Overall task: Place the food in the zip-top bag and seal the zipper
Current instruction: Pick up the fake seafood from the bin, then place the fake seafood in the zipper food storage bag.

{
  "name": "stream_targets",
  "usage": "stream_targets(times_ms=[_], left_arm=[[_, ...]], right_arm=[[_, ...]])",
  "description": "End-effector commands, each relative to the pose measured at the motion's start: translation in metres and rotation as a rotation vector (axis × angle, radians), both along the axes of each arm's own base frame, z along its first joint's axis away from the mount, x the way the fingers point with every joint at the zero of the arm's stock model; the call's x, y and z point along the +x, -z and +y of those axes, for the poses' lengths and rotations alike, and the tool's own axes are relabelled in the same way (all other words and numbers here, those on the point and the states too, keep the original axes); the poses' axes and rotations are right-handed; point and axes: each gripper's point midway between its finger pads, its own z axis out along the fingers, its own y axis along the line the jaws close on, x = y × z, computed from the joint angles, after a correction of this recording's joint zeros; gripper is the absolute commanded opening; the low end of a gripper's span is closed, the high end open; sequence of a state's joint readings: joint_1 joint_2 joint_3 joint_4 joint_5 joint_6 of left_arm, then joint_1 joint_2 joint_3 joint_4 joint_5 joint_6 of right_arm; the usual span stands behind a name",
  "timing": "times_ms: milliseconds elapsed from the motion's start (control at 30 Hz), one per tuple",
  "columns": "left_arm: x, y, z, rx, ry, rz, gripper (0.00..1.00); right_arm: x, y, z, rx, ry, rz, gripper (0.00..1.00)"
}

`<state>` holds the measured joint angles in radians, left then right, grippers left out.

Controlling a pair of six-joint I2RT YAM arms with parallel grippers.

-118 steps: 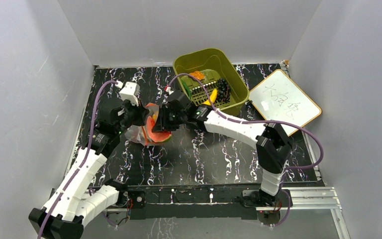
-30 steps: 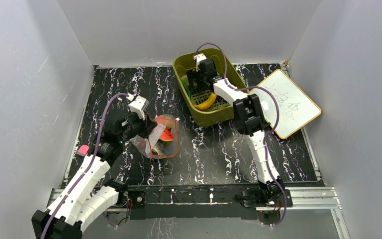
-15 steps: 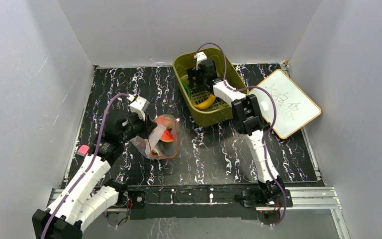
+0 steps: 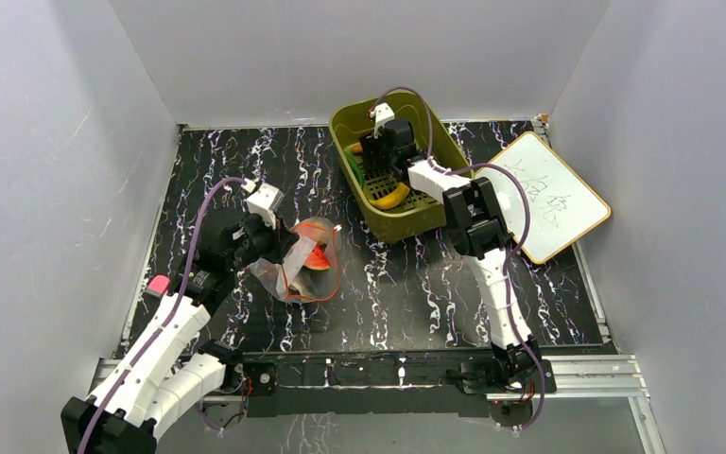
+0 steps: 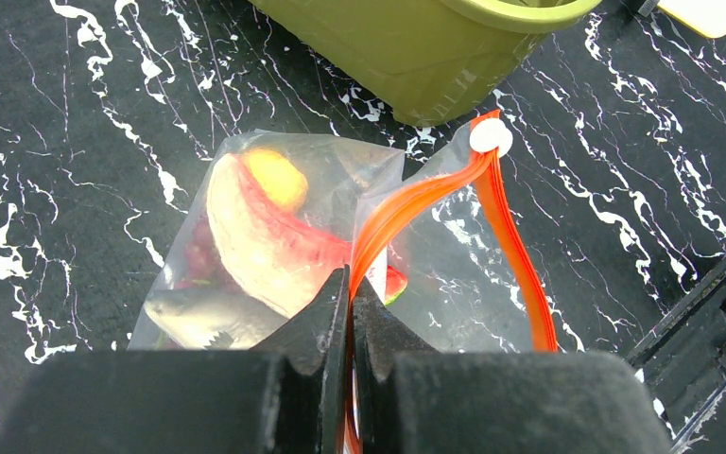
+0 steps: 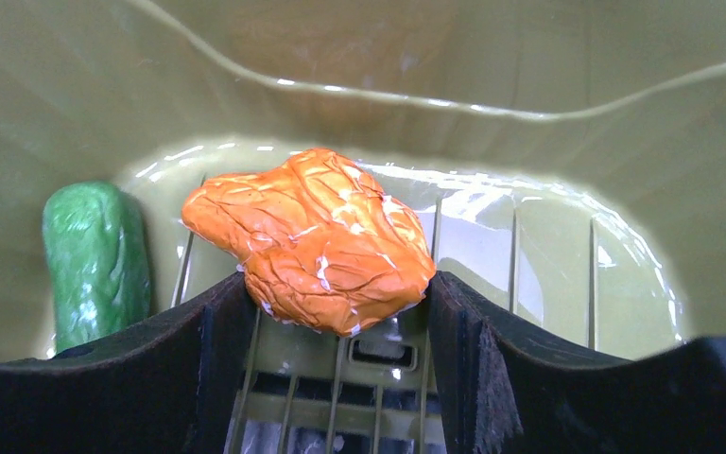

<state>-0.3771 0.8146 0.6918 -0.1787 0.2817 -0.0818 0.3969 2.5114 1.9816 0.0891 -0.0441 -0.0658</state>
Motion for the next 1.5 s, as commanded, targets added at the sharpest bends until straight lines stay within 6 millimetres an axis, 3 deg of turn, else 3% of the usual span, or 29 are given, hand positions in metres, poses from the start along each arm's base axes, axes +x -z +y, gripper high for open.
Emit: stream_targets(times_ms=[0,100,200,533,800,1000,1133,1200,1333,1467], left_arm=[[0.001,-0.009,-0.003,-0.016,0.013,-0.036,0.00],[0.000,-0.010,-0.001,-0.015,0.008,-0.042,0.00],[-0.001,-0.009,-0.001,-0.015,0.006,-0.044,0.00],[0.001,-0.010,0.003,-0.004,-0.018,-0.051,0.00],[0.003,-0.019,0.002,-0.080,-0.085,0.008,0.00],[0.012,-0.028,0.000,-0.114,-0.137,0.063,0.00],[0.018,-0.043,0.000,-0.123,-0.153,0.048,0.00],[0.021,-0.048,-0.001,-0.129,-0.158,0.049,0.00],[0.027,-0.057,-0.006,-0.164,-0.172,0.073,0.00],[0.036,-0.078,-0.004,-0.169,-0.207,0.065,0.00]], right_arm=[[0.001,-0.075,0.000,0.046,-0.017,-0.128,0.54],[-0.001,-0.080,-0.001,0.046,-0.011,-0.130,0.42],[-0.005,-0.084,-0.003,0.041,-0.013,-0.130,0.37],[-0.022,-0.108,-0.021,0.017,0.036,-0.142,0.30],[-0.056,-0.129,-0.042,0.016,0.085,-0.122,0.28],[-0.098,-0.156,-0.055,0.040,0.089,-0.086,0.28],[-0.134,-0.176,-0.052,0.061,0.054,-0.067,0.27],[-0.154,-0.196,-0.049,0.087,0.024,-0.083,0.28],[-0.199,-0.220,-0.031,0.096,-0.074,-0.075,0.28],[-0.271,-0.252,0.013,0.139,-0.248,-0.080,0.29]])
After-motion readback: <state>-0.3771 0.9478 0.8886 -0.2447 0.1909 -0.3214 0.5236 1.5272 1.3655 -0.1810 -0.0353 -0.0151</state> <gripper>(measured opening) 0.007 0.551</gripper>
